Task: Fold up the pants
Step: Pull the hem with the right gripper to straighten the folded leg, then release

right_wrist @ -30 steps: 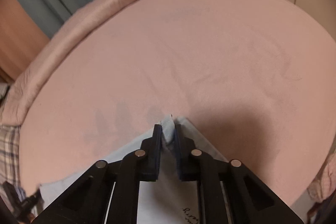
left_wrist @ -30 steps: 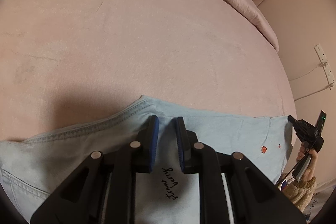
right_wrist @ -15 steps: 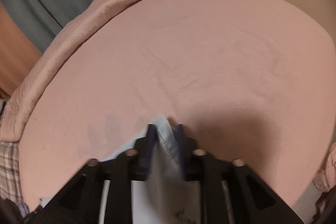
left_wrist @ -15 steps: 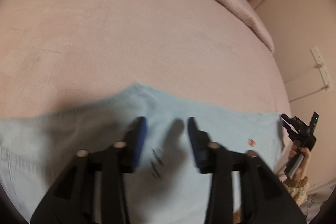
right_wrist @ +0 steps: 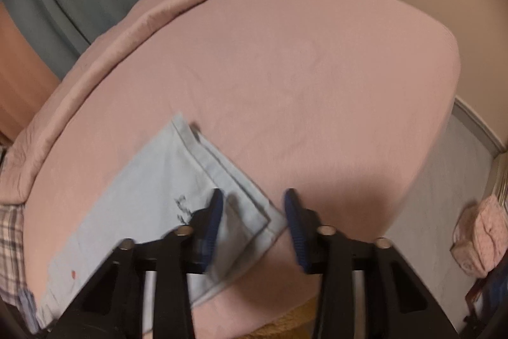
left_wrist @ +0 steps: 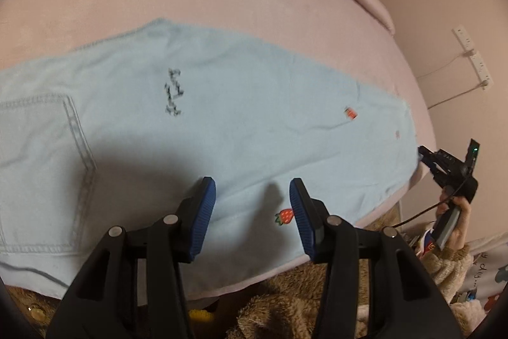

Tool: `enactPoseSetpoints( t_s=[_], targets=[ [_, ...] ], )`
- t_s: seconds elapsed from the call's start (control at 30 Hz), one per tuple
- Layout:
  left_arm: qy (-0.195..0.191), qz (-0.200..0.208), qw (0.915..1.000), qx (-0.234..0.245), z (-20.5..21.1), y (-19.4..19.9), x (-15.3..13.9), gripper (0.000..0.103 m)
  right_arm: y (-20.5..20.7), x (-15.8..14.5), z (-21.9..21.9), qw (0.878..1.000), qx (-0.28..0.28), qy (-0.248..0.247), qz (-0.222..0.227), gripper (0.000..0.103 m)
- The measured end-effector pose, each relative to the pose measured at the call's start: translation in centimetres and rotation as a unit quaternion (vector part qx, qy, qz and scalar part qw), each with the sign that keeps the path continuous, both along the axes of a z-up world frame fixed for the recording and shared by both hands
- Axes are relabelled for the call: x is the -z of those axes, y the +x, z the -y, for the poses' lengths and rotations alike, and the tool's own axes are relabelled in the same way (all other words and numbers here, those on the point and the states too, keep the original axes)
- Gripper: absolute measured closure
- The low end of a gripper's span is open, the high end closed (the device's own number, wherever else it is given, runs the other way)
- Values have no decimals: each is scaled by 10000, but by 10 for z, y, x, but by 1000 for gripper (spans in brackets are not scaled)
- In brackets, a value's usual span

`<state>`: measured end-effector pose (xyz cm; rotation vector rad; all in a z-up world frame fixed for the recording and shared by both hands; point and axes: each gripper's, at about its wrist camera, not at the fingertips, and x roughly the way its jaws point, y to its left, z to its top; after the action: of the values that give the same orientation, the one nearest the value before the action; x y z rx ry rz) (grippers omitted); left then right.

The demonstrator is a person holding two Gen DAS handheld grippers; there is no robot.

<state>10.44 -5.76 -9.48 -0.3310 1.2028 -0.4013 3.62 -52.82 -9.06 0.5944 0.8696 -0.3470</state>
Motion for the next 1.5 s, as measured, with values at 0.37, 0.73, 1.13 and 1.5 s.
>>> enactPoseSetpoints(
  t_s=[0.37, 0.73, 1.13, 1.5],
  targets=[
    [32, 32, 10000, -80, 7, 2, 9, 55, -15, -9, -5, 9979, 219, -601, 100, 102],
    [-268, -187, 9993, 174, 8, -19, 0, 55, -24, 12, 11, 9974, 562, -438, -96, 103],
    [-67, -26, 9992, 394, 28, -18, 10, 27, -52, 6, -19, 9979, 149, 340, 522, 65],
    [-295, -110, 9990, 309, 19, -20, 13, 23, -27, 27, -13, 9969, 245, 546, 501, 65]
  ],
)
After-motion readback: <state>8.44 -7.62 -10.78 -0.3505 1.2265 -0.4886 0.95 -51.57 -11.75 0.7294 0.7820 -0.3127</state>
